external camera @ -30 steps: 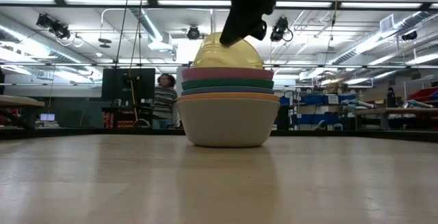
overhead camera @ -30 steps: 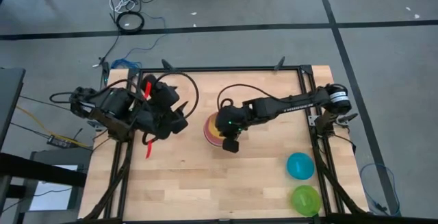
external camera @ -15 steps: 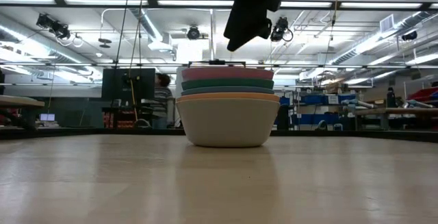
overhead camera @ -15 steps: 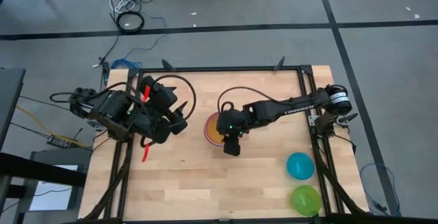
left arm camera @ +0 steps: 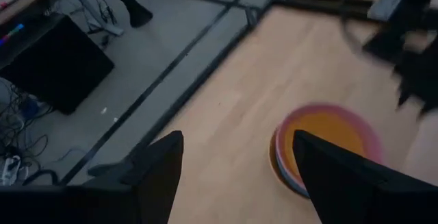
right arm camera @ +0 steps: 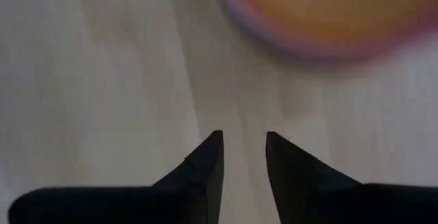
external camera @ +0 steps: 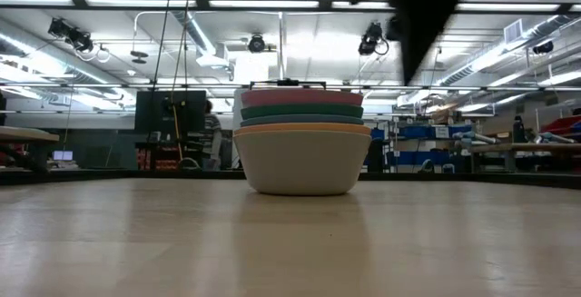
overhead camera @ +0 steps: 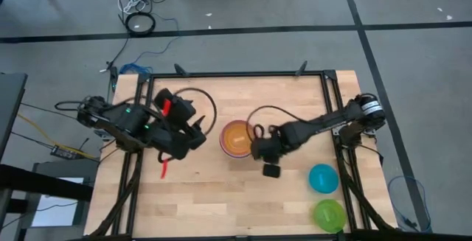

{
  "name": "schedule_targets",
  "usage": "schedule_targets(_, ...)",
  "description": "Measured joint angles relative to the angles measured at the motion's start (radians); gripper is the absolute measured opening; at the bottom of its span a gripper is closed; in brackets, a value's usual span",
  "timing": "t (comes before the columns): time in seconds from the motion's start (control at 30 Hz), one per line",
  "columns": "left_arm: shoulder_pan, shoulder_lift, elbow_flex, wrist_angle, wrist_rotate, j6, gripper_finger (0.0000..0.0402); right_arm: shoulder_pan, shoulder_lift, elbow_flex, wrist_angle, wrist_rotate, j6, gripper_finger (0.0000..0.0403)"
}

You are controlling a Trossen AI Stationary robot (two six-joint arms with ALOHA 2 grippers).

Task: Nest bowls inside each other
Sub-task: Stack the light blue bowl on top of the yellow bowl

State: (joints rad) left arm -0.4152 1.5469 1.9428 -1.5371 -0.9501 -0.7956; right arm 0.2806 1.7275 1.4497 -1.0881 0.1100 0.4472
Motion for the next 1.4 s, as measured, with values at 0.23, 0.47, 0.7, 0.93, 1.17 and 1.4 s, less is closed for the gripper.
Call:
schedule_targets(0.23,0.000,0.001,-0.158,0.051,0.038,-0.065,0.0284,0.142,-0.129,-0.199,-0.017,-0.010,0.275,0.0124)
schedule_targets(0.47,0.000,0.000,-0.243,0.231,0.062,-0.025,0.0284,0.261,-0.311,-0.485,0.088,-0.069,0.627,0.0165)
schedule_targets(0.7,0.000,-0.001,-0.255,0.426,0.045,0.094,0.0284,0.420,-0.431,-0.632,0.191,-0.107,0.975,0.0179)
schedule_targets(0.93,0.001,-0.001,-0.255,0.587,0.025,0.219,0.0284,0.520,-0.385,-0.636,0.233,-0.110,1.154,0.0178)
schedule_targets(1.17,0.001,-0.001,-0.255,0.645,0.024,0.272,0.0284,0.543,-0.285,-0.636,0.312,-0.149,1.208,0.0175)
schedule_targets(1.4,0.001,-0.001,-0.255,0.654,0.025,0.296,0.0284,0.543,-0.239,-0.636,0.329,-0.140,1.205,0.0158)
